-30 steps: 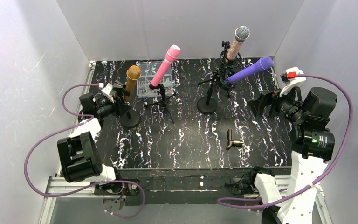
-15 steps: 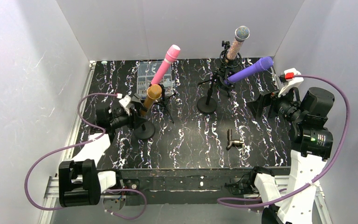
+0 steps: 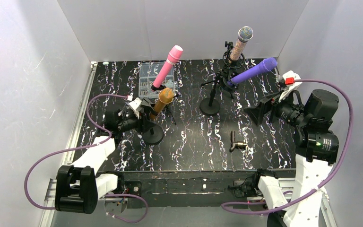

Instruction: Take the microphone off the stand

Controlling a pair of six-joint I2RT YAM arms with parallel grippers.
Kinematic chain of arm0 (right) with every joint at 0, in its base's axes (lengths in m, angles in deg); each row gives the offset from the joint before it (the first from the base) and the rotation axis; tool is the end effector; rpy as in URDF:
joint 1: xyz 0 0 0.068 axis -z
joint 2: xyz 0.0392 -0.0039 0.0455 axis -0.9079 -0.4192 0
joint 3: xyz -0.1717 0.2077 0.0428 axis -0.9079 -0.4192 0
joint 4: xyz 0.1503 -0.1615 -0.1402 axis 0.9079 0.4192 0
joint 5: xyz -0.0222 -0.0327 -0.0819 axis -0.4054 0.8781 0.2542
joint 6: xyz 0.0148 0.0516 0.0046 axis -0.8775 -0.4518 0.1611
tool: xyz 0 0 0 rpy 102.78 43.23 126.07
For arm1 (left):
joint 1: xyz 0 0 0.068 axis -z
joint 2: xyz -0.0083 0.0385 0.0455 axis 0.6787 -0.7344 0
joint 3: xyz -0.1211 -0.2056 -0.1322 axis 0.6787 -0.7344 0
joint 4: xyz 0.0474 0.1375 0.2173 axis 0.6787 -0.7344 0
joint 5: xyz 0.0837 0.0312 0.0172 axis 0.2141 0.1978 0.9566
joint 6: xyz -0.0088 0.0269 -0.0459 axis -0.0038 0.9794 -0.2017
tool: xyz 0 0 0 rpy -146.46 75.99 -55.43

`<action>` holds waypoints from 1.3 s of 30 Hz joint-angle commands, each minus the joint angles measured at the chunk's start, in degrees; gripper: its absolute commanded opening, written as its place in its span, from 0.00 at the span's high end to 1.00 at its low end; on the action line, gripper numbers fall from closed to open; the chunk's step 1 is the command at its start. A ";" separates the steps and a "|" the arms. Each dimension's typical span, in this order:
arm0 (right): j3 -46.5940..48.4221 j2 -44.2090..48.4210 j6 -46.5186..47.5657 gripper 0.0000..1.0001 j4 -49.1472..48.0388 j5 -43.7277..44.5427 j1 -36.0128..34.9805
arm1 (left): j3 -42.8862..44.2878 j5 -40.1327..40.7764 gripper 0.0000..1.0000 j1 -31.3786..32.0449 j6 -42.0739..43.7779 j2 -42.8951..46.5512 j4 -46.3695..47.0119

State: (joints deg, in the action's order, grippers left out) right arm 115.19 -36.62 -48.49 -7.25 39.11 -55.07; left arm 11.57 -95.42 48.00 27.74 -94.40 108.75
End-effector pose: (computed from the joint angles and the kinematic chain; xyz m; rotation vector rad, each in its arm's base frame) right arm 0.1131 0.0037 0.4484 -0.4816 1.7740 0.4322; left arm 0.2300 -0.0482 0.2667 0.8479 1.2312 -0.5732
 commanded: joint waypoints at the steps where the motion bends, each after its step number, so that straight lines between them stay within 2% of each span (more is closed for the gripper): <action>1: 1.47 1.45 0.21 0.00 -4.32 -7.57 -3.06 | 0.31 -1.18 1.00 1.80 -0.67 0.73 -7.58; 6: 0.94 -0.74 -0.91 0.00 -7.63 -7.69 -10.72 | 1.02 1.93 1.00 4.04 -0.86 1.22 -10.60; 9: 1.05 -3.30 -1.72 0.02 -9.66 -7.28 -16.00 | 1.21 6.12 1.00 8.36 1.34 1.95 -13.18; 13: 0.75 -5.42 -2.16 0.05 -12.37 -6.18 -22.07 | 1.15 7.47 1.00 9.38 -2.07 1.12 -11.30; 19: -1.67 -7.75 -3.05 0.06 -14.78 -7.81 -26.73 | -1.04 5.80 1.00 9.40 -3.77 0.64 -7.82; 20: -3.42 -9.61 -3.17 0.08 -16.51 -8.83 -29.24 | -3.41 5.49 0.95 9.42 -2.82 1.36 -7.07; 22: -3.35 -10.45 -2.40 0.08 -16.15 -7.91 -30.62 | -4.79 4.26 0.78 9.19 -2.19 2.02 -6.64; 24: -2.90 -10.97 -1.54 0.08 -15.55 -7.19 -31.35 | -6.09 3.07 0.66 8.99 -2.39 2.23 -5.38; 29: -1.47 -11.66 -0.83 0.08 -14.31 -6.64 -31.79 | -5.87 2.30 0.52 8.48 -0.86 2.58 -7.74; 31: -1.53 -11.65 -0.65 0.08 -14.09 -6.27 -31.92 | -5.21 1.89 0.42 8.32 -0.08 3.00 -9.68; 35: -1.97 -11.61 0.05 0.07 -13.76 -5.56 -32.20 | -4.22 1.90 0.29 7.47 -0.07 3.88 -12.06; 39: -1.74 -11.58 0.31 0.07 -13.24 -5.55 -32.25 | -2.43 2.35 0.21 6.25 0.43 4.49 -15.00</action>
State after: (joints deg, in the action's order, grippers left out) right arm 112.40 -48.92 -49.27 -20.06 33.41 -87.00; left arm 6.48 -90.48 55.37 26.91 -91.41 98.68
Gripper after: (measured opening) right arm 0.926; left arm 0.759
